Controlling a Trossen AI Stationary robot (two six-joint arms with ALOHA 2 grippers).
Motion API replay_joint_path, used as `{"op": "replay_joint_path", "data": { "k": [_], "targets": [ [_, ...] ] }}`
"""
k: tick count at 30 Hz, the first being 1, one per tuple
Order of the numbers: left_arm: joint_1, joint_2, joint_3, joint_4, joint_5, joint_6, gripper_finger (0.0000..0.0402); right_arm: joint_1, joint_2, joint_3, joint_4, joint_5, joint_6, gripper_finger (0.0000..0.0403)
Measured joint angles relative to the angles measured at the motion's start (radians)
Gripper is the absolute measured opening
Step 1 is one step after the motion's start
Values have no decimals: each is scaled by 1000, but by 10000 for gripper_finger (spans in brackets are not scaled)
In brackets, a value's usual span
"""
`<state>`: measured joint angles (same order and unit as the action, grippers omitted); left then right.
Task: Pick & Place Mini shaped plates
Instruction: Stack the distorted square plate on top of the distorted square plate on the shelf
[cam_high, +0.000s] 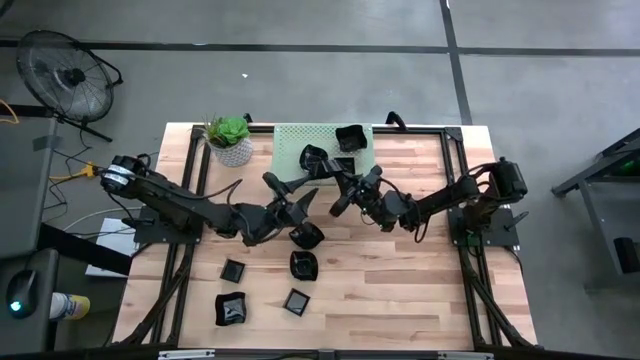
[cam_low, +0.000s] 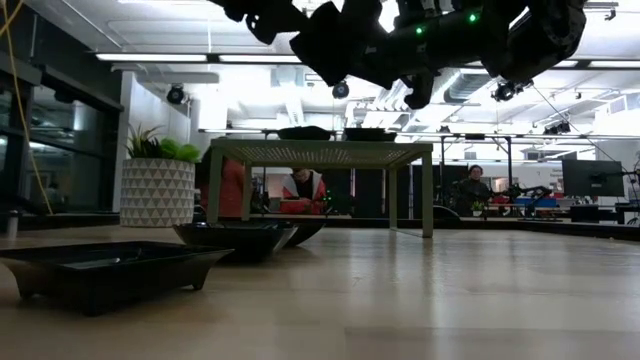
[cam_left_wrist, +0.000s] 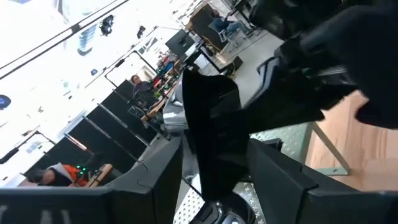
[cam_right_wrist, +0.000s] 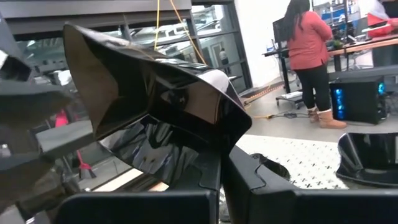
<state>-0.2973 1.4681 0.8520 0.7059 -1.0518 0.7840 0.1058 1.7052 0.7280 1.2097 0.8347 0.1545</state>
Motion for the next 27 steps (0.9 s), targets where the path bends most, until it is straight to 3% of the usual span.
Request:
{"op": "replay_joint_path", "data": {
  "k": [5,10,18,23,27],
  "targets": [
    [-12,-17,0,0,-86,46,175,-29,-85,0,-95,-7,-6,0],
    [-25,-46,-3,-14,-75,37,175,-78,-258,13,-397,-54,44,0],
    [-2,-207,-112,-163,39,-203,175,-238,-487,191,-1120,-281,185,0],
    [34,-363,-247,-182,147,-370,175,-357,-485,398,-1503,-472,212,0],
    [43,-467,-334,-186,201,-450,175,-445,-449,551,-1705,-610,214,0]
  ]
}}
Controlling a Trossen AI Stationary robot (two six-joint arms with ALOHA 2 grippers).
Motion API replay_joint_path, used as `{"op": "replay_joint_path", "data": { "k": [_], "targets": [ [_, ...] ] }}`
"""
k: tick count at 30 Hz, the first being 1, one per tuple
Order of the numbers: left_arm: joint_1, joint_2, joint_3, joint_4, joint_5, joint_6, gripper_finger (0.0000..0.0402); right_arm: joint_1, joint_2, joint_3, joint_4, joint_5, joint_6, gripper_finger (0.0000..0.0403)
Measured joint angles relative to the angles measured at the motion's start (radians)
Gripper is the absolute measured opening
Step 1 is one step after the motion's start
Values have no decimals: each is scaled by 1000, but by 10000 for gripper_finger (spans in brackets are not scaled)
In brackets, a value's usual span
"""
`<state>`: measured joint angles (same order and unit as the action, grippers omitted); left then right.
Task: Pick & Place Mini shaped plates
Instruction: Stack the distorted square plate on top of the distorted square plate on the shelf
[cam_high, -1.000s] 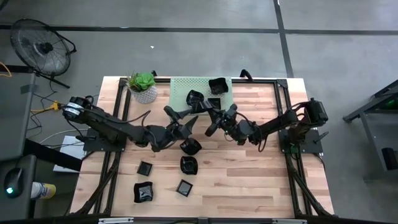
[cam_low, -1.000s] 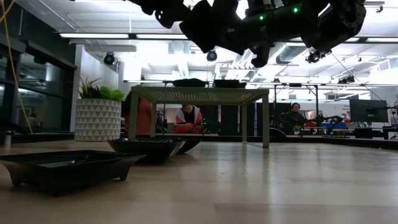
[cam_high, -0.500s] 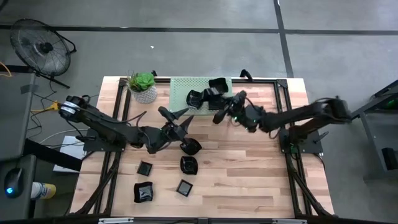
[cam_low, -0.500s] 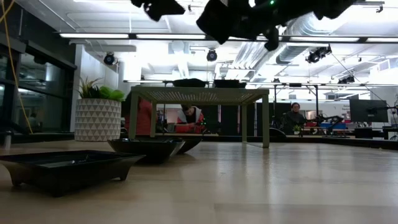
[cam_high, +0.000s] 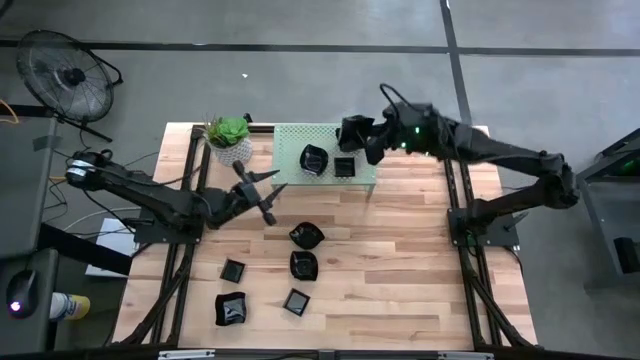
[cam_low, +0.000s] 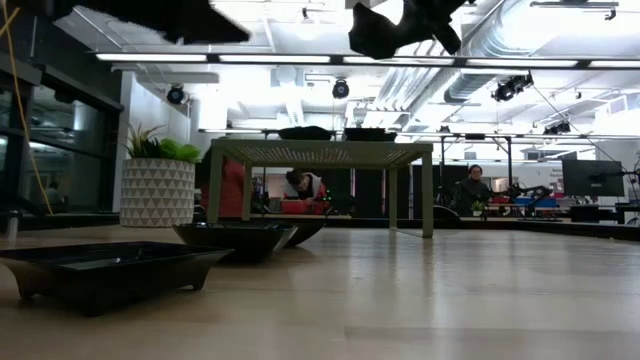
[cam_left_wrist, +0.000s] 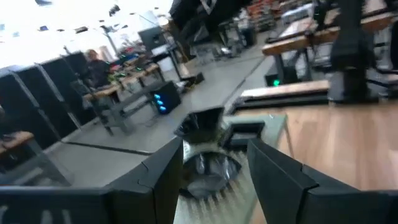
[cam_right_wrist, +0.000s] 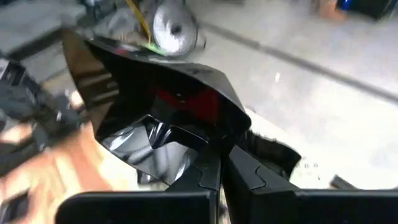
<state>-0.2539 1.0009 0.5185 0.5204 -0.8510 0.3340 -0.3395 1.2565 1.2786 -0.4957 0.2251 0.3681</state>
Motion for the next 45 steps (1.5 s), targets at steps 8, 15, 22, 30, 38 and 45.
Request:
{"op": "replay_joint_path", "data": {
  "k": [8,15,22,30,38,45],
  "targets": [
    [0,-116,-120,6,94,-80,175,-169,114,208,-232,-238,12,0],
    [-1,-140,-177,4,152,-142,175,-304,302,359,-399,-446,-24,0],
    [-1,-148,-213,-1,259,-219,175,-379,477,508,-563,-583,-151,0],
    [-1,-148,-221,-62,372,-328,175,-433,569,602,-663,-669,-256,0],
    [-1,-148,-221,-113,388,-371,175,-496,584,589,-684,-743,-274,0],
    [-1,-148,-221,-113,402,-377,175,-512,584,592,-695,-757,-275,0]
  ]
}}
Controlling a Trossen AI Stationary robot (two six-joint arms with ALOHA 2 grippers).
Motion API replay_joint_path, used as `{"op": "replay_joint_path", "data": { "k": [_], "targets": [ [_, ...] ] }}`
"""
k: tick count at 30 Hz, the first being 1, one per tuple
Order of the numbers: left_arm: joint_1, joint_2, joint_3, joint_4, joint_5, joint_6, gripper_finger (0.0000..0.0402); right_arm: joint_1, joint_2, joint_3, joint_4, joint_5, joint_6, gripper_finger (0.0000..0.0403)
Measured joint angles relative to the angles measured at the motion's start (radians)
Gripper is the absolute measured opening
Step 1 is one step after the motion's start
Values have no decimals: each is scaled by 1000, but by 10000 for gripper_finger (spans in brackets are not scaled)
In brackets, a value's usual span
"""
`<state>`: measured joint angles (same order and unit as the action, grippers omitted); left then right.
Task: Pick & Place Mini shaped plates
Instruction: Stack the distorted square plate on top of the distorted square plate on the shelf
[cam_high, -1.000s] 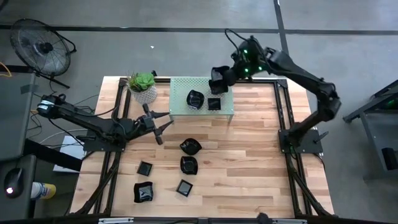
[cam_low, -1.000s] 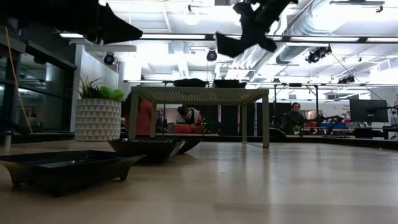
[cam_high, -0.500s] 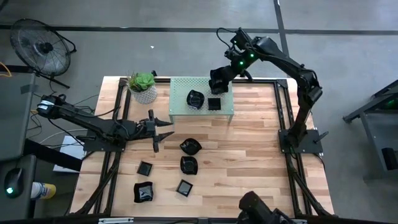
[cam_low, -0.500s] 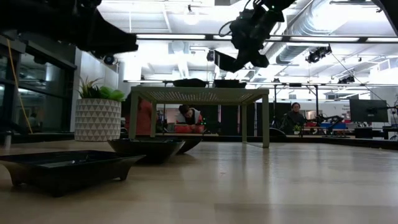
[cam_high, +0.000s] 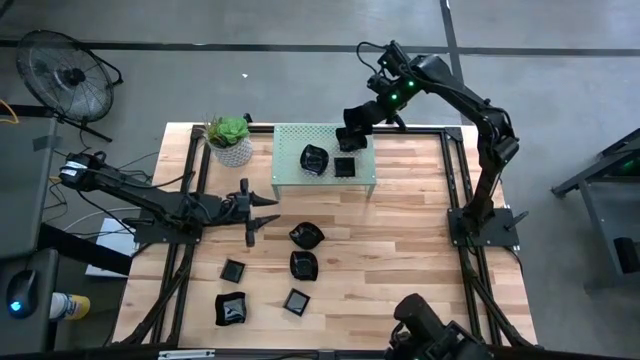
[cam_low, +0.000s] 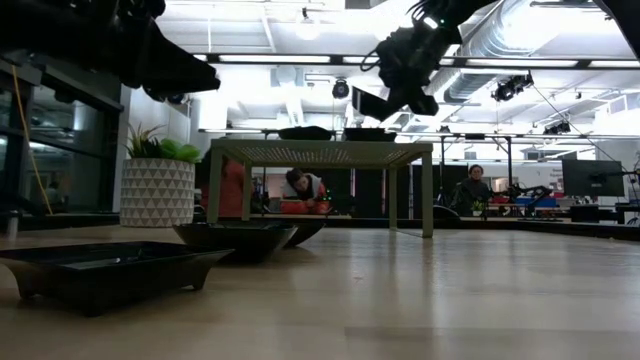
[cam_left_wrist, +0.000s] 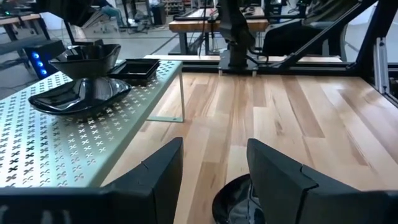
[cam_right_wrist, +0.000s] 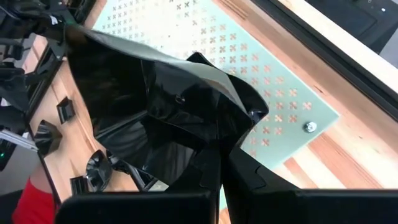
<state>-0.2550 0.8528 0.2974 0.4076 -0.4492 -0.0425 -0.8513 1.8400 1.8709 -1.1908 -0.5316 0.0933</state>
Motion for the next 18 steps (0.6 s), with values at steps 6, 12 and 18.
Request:
{"op": "replay_joint_path", "data": {
  "k": [6,12,18],
  "targets": [
    [0,0,0,2,-3,0,175,7,0,0,40,1,31,0],
    [0,0,0,5,-5,-12,175,27,13,0,28,31,31,0],
    [0,0,0,6,-6,-12,175,48,45,0,-21,61,20,0]
  ]
}}
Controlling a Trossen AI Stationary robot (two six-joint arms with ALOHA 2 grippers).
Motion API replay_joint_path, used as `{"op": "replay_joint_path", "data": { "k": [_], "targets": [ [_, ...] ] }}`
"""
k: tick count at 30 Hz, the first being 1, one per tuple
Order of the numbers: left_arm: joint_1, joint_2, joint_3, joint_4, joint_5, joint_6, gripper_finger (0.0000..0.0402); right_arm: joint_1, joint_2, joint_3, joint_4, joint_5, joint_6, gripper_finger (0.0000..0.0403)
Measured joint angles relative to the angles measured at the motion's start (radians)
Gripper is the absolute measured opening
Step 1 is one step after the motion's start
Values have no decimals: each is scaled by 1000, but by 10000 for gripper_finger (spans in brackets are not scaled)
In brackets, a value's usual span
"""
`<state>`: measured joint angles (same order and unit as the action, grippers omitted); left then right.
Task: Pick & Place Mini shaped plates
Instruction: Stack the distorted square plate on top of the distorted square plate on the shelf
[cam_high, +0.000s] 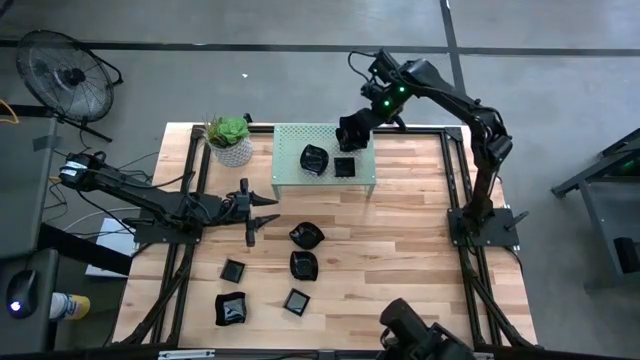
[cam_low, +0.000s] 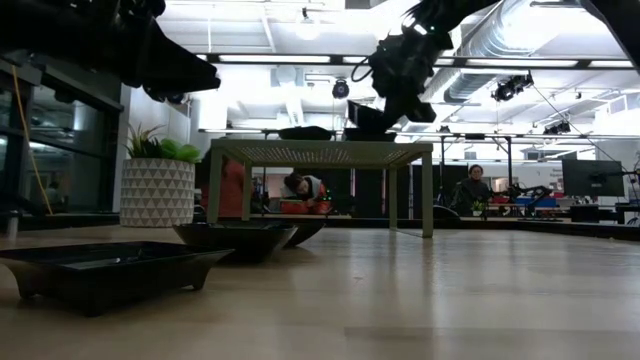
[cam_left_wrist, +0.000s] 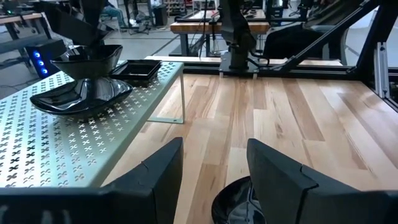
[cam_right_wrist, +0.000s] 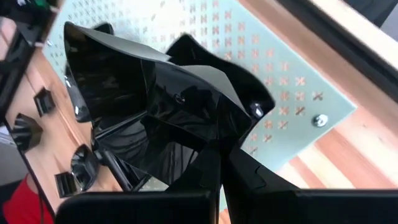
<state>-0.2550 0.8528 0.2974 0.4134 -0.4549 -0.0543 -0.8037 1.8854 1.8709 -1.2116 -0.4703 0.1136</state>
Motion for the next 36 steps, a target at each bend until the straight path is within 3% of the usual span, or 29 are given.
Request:
{"op": "replay_joint_path", "data": {
  "k": [22,36],
  "targets": [
    [0,0,1,-5,-1,-4,175,30,8,-1,6,5,17,0],
    [0,0,1,-5,-1,-10,175,47,8,-2,-5,66,69,0]
  ]
}}
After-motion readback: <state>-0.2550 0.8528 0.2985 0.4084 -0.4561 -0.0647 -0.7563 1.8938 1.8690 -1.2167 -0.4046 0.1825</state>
